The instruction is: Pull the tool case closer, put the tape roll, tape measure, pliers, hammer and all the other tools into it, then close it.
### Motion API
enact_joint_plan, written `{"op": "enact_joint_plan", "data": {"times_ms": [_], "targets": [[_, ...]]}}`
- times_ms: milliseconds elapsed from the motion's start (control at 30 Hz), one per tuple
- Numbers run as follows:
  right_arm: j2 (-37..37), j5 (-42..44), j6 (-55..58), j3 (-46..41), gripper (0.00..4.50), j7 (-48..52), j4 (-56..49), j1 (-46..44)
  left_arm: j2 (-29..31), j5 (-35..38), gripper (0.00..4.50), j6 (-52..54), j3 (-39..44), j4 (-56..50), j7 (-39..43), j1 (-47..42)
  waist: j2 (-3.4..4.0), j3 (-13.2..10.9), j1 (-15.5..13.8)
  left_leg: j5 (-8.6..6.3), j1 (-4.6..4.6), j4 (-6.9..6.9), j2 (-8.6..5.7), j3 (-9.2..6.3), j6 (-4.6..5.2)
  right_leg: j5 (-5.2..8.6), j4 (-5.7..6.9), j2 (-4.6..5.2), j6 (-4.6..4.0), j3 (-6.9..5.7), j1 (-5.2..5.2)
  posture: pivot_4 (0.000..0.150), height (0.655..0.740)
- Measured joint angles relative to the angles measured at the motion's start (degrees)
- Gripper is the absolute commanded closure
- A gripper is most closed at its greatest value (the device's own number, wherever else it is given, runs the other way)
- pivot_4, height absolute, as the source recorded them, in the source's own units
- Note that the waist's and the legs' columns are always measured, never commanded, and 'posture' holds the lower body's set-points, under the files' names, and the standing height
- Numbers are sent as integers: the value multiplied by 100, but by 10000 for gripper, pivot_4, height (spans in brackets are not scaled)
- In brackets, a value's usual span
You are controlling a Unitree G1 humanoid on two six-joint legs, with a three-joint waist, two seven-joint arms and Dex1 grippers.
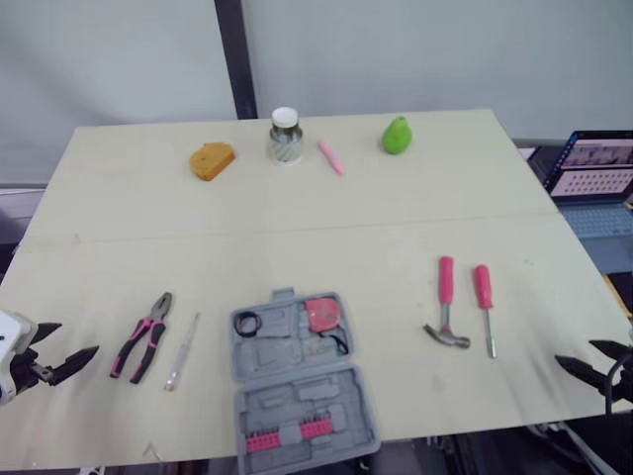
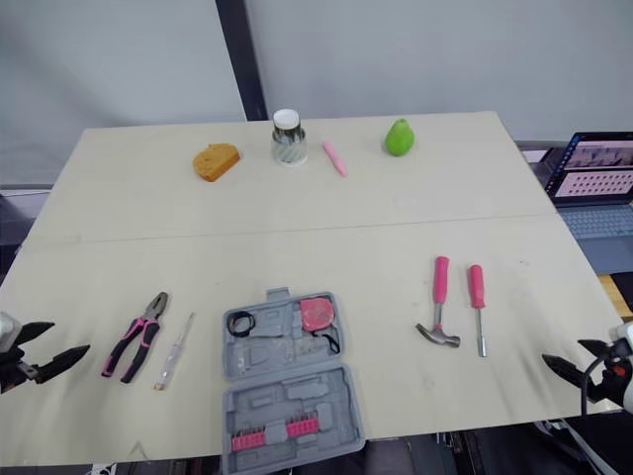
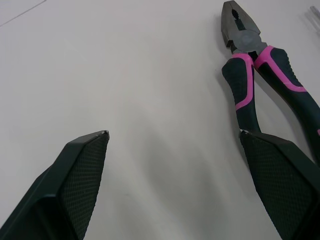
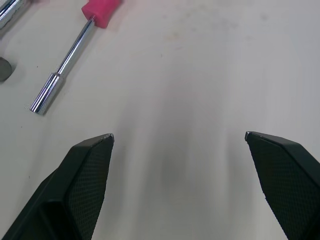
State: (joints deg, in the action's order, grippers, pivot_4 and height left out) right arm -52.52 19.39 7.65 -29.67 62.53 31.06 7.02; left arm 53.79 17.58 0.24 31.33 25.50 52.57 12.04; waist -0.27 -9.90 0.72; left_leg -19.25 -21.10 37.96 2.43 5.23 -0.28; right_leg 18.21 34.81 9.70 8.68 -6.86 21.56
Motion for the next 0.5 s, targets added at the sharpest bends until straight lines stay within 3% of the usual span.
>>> {"op": "enact_joint_plan", "data": {"times_ms": [233,367,500], "targets": [[26,102,117,71,534,153,-491,23,-137,1,0,57,22,-273,-62,206,0,0,34,-10,2,2,9,10,-2,-1,0,-3,-1,-1,2,1500,7400],[140,497,809,336,534,187,-2002,66,-298,82,0,305,60,-717,-154,257,1,0,69,-13,3,6,25,9,-9,-3,6,-16,-5,-5,4,1500,7400],[276,970,1672,1315,534,116,-4011,-335,-803,447,0,843,96,-1515,-385,219,1,0,98,-18,4,10,29,9,-14,-3,17,-17,-6,-6,11,1500,7400]]}}
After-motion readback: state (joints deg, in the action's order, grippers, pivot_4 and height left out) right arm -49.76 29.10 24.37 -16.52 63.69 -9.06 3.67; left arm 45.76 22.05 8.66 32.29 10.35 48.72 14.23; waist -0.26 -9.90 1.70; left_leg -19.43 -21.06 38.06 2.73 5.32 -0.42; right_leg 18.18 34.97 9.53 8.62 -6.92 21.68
